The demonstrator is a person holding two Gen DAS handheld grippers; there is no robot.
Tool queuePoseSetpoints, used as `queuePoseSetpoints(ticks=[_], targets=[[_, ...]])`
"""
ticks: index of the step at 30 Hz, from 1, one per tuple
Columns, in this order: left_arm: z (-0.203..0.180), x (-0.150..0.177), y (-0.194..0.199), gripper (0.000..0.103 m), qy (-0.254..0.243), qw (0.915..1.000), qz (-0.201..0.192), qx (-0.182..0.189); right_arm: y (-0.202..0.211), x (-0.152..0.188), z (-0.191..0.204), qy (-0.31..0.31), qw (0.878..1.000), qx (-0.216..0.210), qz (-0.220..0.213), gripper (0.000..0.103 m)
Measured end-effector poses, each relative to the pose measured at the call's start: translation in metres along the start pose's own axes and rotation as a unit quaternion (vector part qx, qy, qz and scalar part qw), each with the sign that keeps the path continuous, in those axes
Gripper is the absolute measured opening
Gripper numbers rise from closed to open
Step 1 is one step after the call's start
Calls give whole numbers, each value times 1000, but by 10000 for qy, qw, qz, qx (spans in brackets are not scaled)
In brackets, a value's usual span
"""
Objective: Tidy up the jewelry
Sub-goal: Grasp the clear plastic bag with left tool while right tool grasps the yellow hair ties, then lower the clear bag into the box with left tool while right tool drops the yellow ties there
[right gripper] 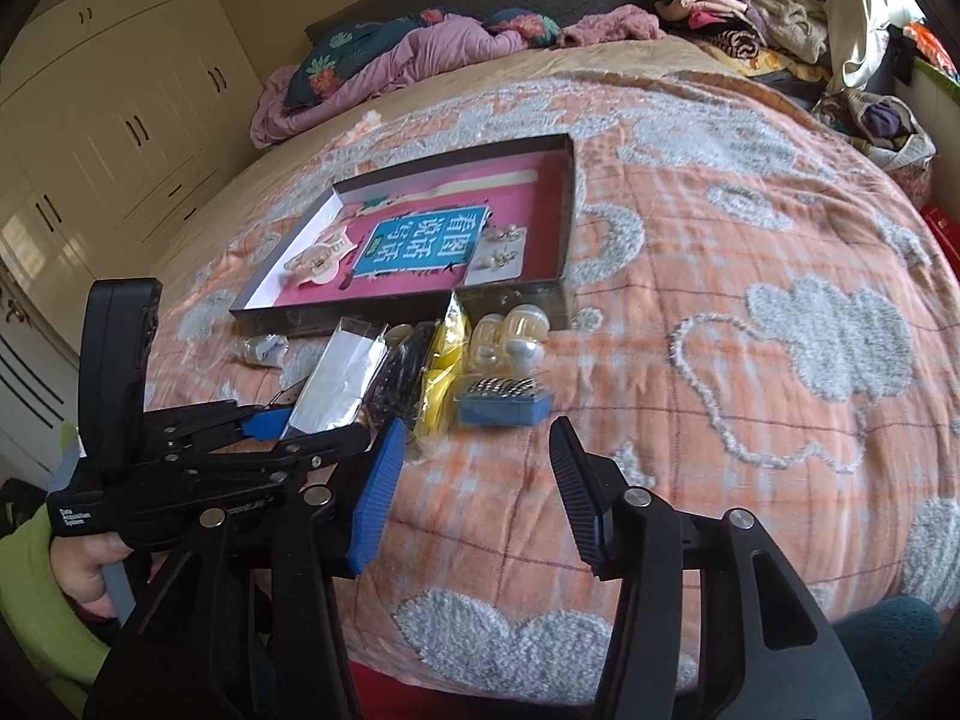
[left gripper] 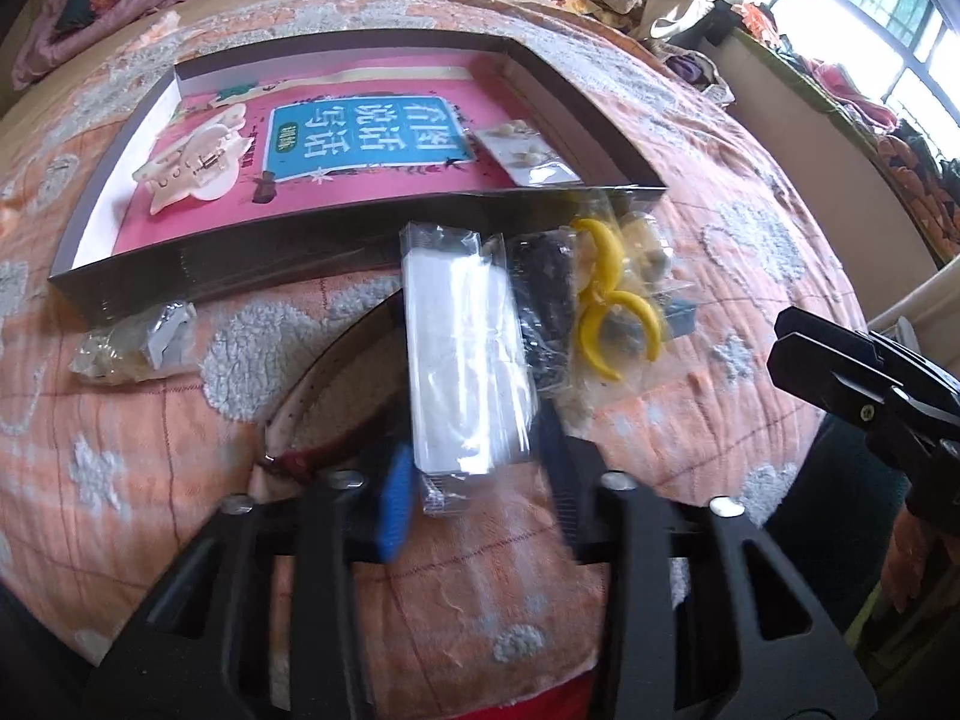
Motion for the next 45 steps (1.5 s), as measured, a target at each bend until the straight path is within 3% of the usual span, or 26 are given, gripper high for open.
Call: queuePoseSetpoints(ticks=[10,20,33,45], targets=[[8,-5,19,27,-66,9993,-343,96,-42,-3,9,-58,9988,-251,423,29],[18,-16,44,27,78,9976,-666,181,-64,-9,15,-9,9990,-131,423,11],[54,-33,74,27,391,9923,-1172,-80,0,-31,5,4,9984,-41,-560,9],[76,-57,92,27,564,9873,-1470,-217,21,-70,5,112,9945,37,-1037,9]])
Point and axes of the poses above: each gripper's, at about its wrist camera, not at the fingertips, and y roughly against the way its jaws point, z to its left, x to its underside, the point moved 3 cm from there along -y, roughly the way its jaws point, and after that the axes turned 4 degrees about y, right-handed, at the moved point
